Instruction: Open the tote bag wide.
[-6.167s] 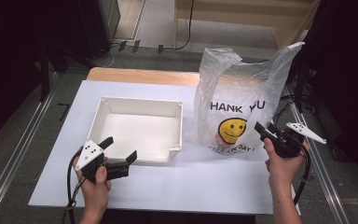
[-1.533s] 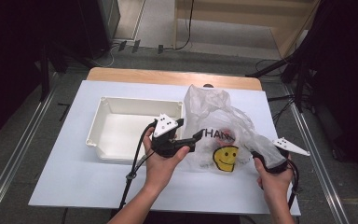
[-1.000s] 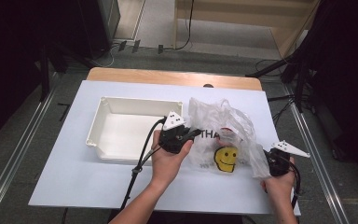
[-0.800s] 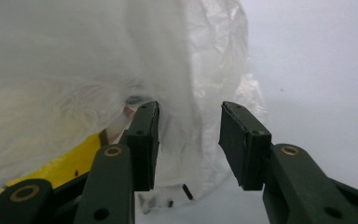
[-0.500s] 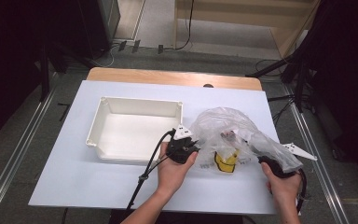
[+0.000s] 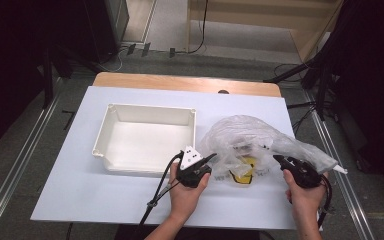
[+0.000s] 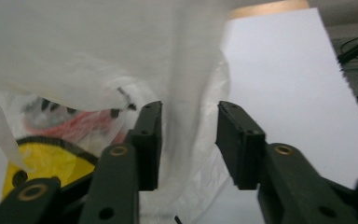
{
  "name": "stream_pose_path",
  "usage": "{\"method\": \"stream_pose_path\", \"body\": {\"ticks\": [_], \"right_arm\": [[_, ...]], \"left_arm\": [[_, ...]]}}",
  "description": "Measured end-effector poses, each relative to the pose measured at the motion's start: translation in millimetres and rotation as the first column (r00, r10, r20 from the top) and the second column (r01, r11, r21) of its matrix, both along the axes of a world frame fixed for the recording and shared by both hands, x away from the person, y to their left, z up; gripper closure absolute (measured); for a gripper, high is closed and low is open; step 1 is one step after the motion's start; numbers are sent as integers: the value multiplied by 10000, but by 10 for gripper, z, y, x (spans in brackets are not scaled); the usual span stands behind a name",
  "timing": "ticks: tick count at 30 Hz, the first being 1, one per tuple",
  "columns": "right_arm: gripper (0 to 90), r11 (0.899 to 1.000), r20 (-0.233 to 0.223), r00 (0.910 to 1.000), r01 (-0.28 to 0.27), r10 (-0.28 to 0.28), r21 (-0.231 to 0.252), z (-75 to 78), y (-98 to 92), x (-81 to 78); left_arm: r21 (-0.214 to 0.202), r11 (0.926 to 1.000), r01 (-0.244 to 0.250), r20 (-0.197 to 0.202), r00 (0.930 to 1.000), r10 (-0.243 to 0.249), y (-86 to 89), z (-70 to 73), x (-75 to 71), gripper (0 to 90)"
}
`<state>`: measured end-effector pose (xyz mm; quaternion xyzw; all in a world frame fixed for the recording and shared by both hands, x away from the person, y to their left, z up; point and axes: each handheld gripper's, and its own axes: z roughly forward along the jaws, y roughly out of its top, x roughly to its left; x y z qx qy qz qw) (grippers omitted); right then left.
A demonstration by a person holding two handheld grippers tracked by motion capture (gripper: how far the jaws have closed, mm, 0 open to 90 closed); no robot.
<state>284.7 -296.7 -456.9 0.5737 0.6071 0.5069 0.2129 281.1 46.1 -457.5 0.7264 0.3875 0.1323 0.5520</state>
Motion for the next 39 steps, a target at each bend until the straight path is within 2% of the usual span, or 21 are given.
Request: {"method": "stream_pose_path", "body": {"ticks": [2, 4, 7, 9, 12, 15, 18, 24, 26, 28, 29, 30, 32, 33, 34, 36, 39], "right_arm": [[493, 9994, 153, 9995, -288, 286, 168, 30, -53, -10], [402, 9986, 278, 9983, -508, 504, 138, 44, -90, -21], [272, 9988, 405, 9980, -491, 489, 44, 84, -102, -35], [196, 9990, 401, 9984, -386, 394, -217, 120, -85, -62], [156, 9974, 481, 9982, -324, 355, -647, 139, -55, -108], [154, 9943, 420, 9989, -167, 212, -1057, 122, -60, -157], [155, 9954, 231, 9997, 22, 0, -962, 78, -119, -200], [207, 9936, 69, 9987, 511, -506, -1011, 30, -296, -296], [273, 9885, -44, 9960, 882, -894, -1226, 21, -342, -306], [378, 9774, -358, 9875, 1462, -1533, -1526, -4, -395, -300], [416, 9745, -493, 9827, 1697, -1785, -1467, -17, -422, -298], [470, 9728, -687, 9756, 1998, -2087, -1174, -38, -478, -302], [552, 9682, -758, 9662, 2421, -2465, -627, -46, -558, -322], [592, 9635, -599, 9618, 2654, -2671, -357, -26, -602, -345], [618, 9630, -419, 9621, 2688, -2694, -199, 7, -626, -366], [646, 9656, 140, 9655, 2598, -2600, 133, 107, -645, -398], [650, 9698, 963, 9650, 2421, -2439, 297, 291, -637, -426]], "left_arm": [[41, 10000, 6, 145, 9999, -7, -6, -30, -12, 849], [-21, 10000, -34, 229, 9997, 34, -4, -66, -17, 845], [-75, 9999, -94, 334, 9994, 96, -8, -78, -27, 834], [19, 10000, -62, 407, 9992, 61, -23, -91, -30, 814], [50, 10000, -2, 515, 9987, -1, -22, -92, -48, 802], [-79, 9999, -126, 368, 9992, 129, 7, -100, -39, 796], [-458, 9989, -68, 179, 9998, 77, 54, -111, -8, 808], [-416, 9991, 23, 176, 9998, -16, 65, -112, -15, 799], [-464, 9989, 71, 173, 9998, -63, 68, -113, -14, 798], [-474, 9988, 79, 139, 9999, -72, 70, -113, -15, 800], [-472, 9989, 81, 134, 9999, -75, 70, -114, -14, 801], [-465, 9989, 90, 137, 9999, -83, 68, -114, -13, 802], [-443, 9990, 82, 139, 9999, -76, 64, -115, -13, 807], [-439, 9990, 70, 141, 9999, -64, 61, -115, -15, 809], [-426, 9991, 74, 145, 9999, -68, 58, -115, -15, 810], [-394, 9992, 95, 165, 9998, -89, 54, -116, -15, 812], [-359, 9993, 78, 134, 9999, -73, 52, -117, -14, 814]]}}
